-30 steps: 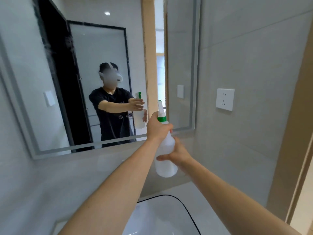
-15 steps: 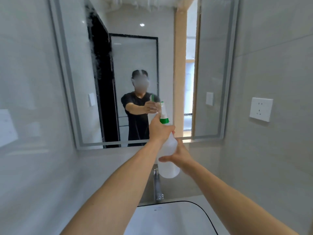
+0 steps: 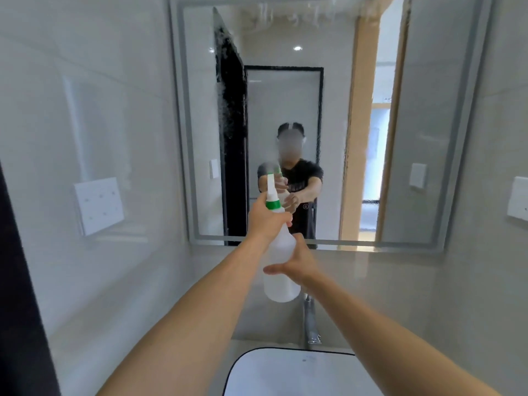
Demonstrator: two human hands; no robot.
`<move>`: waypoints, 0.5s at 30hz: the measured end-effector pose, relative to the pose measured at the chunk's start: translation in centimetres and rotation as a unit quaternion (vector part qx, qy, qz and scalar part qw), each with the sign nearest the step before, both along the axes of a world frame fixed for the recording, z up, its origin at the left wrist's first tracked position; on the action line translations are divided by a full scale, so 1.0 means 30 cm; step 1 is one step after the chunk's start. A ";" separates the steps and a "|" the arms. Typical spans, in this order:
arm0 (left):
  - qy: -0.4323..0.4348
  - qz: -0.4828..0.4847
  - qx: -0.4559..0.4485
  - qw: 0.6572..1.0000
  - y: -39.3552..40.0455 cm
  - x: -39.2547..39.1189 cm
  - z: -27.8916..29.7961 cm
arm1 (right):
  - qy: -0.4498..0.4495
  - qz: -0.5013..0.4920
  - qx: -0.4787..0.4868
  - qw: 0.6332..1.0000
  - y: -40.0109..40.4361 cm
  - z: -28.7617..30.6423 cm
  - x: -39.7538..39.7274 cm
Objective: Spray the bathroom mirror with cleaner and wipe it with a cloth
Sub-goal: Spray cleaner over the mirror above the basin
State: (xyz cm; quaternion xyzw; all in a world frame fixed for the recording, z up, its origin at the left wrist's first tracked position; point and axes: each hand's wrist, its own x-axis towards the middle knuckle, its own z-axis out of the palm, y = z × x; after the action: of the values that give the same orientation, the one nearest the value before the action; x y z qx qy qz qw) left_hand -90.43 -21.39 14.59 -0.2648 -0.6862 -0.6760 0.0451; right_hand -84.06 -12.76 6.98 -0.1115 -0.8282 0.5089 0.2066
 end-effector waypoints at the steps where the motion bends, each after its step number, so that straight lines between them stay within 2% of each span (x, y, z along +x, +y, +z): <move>1: -0.004 0.006 -0.002 1.000 -0.015 -0.012 -0.004 | -0.001 0.005 -0.001 1.000 -0.015 -0.004 -0.008; 15: -0.031 0.068 0.028 0.997 -0.176 -0.081 -0.044 | -0.028 0.045 0.027 0.998 -0.161 -0.013 -0.103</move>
State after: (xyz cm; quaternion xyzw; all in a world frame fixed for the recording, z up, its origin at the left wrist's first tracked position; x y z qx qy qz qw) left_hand -92.86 -26.68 13.28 -0.1951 -0.6848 -0.6979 0.0770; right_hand -87.16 -17.59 6.58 -0.0825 -0.8511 0.4920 0.1635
